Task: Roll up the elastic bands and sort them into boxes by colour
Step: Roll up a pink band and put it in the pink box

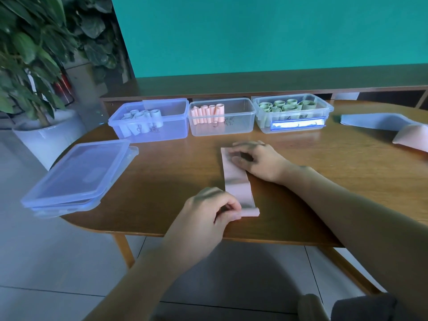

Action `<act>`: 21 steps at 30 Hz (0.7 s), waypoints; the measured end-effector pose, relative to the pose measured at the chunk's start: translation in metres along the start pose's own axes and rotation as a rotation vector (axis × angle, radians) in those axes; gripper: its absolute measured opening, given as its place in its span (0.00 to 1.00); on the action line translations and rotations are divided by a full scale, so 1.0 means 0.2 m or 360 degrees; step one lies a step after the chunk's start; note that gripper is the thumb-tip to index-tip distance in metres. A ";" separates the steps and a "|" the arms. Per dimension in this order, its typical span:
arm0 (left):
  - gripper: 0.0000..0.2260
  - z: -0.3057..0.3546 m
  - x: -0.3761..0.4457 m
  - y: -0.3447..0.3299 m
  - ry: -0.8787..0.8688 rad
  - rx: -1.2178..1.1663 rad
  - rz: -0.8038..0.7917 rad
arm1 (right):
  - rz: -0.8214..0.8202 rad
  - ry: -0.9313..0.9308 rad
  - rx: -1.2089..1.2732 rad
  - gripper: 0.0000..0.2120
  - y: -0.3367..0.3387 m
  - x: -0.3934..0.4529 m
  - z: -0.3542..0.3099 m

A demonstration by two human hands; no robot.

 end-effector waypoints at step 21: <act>0.04 0.00 -0.01 0.02 0.0036 -0.0010 0.0104 | 0.0560 -0.0100 0.0448 0.09 0.20 -0.46 -0.12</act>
Point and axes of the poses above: each hand's wrist, its own x-axis towards the middle knuckle, its own y-axis out of the back of the hand, z = x × y, the point moved 7 cm from there along x, towards the middle knuckle, and after that the axes turned 8 degrees about -x, right-handed, at the moved point
